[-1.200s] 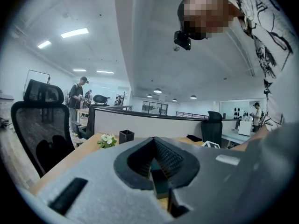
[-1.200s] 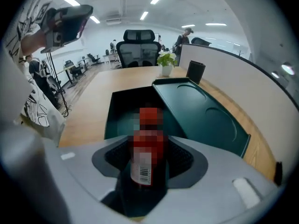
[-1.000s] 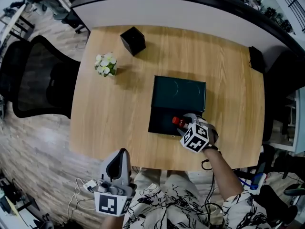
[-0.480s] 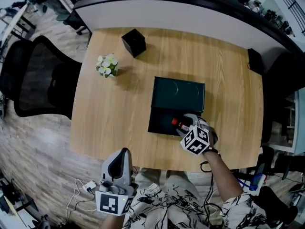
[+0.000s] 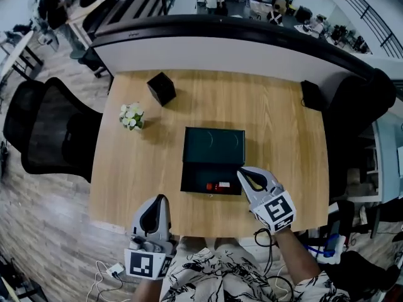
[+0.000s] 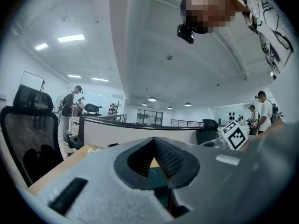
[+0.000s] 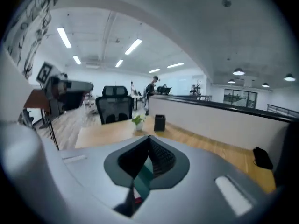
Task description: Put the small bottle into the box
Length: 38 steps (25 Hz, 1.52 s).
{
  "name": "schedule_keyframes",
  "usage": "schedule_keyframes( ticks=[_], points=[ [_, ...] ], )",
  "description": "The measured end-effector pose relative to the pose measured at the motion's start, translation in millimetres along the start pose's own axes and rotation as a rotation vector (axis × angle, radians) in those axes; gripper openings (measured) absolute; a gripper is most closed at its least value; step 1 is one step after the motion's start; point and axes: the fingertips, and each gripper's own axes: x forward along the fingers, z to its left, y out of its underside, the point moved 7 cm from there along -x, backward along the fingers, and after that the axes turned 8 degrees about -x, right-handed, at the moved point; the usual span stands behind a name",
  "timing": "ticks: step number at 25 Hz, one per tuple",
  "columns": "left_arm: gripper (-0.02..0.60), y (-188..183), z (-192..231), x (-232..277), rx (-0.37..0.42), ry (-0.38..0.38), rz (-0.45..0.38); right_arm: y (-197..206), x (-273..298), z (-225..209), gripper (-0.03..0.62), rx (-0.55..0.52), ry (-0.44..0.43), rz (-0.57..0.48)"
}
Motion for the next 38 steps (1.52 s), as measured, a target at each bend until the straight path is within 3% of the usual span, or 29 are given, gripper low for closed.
schedule_keyframes(
  ticks=[4,8,17,25,38],
  points=[
    [-0.002,-17,-7,9,0.033,0.000,-0.038,-30,-62,-27,0.006,0.097,0.153,-0.165],
    [-0.001,-33,-13,17,0.072,0.002,-0.064,-48,-113,-48,0.006,0.066,0.300,-0.231],
    [-0.002,-66,-23,20,0.126,-0.016,-0.129,-77,-206,-74,0.006,0.039,0.525,-0.407],
    [-0.002,-86,-14,1,0.173,-0.068,-0.170,-70,-247,-82,0.006,0.032,0.612,-0.466],
    [-0.002,-87,12,-35,0.206,-0.190,-0.182,-49,-266,-86,0.006,0.020,0.677,-0.451]
  ],
)
